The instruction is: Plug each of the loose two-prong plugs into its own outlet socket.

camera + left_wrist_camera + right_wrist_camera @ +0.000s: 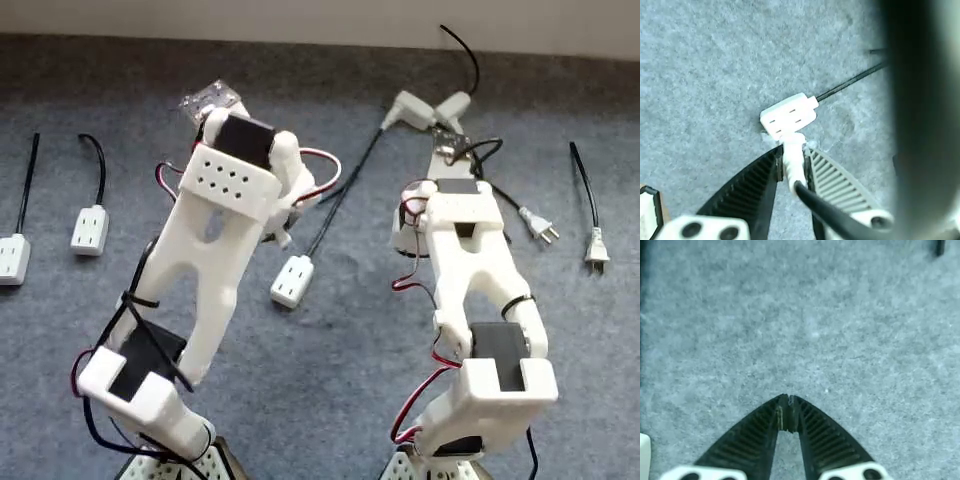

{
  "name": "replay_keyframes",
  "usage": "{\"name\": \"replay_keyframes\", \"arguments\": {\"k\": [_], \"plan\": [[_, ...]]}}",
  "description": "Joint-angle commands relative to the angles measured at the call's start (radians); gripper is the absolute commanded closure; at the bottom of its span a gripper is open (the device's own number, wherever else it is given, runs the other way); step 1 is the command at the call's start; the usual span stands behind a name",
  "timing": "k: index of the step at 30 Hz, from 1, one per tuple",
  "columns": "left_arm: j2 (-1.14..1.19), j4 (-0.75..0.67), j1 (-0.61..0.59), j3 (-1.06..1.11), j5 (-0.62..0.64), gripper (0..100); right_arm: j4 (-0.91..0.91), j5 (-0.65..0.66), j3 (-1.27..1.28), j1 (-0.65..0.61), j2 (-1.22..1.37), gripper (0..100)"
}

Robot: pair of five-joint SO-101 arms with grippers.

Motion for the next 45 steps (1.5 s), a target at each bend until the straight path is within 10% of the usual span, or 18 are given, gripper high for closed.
{"name": "replay_keyframes", "arguments": {"k": [1,17,45], "plan": [[-0.096,-0.110,0.005,0.130,-0.003,99,-0.041,-0.005,0.008,-0.030,-0.015,99.1],[-0.099,-0.402,0.019,0.489,0.069,99,-0.042,-0.005,0.008,-0.042,-0.010,99.1],[-0.096,-0.496,0.019,0.605,0.212,99,-0.068,-0.005,0.010,-0.044,-0.008,99.1]]}}
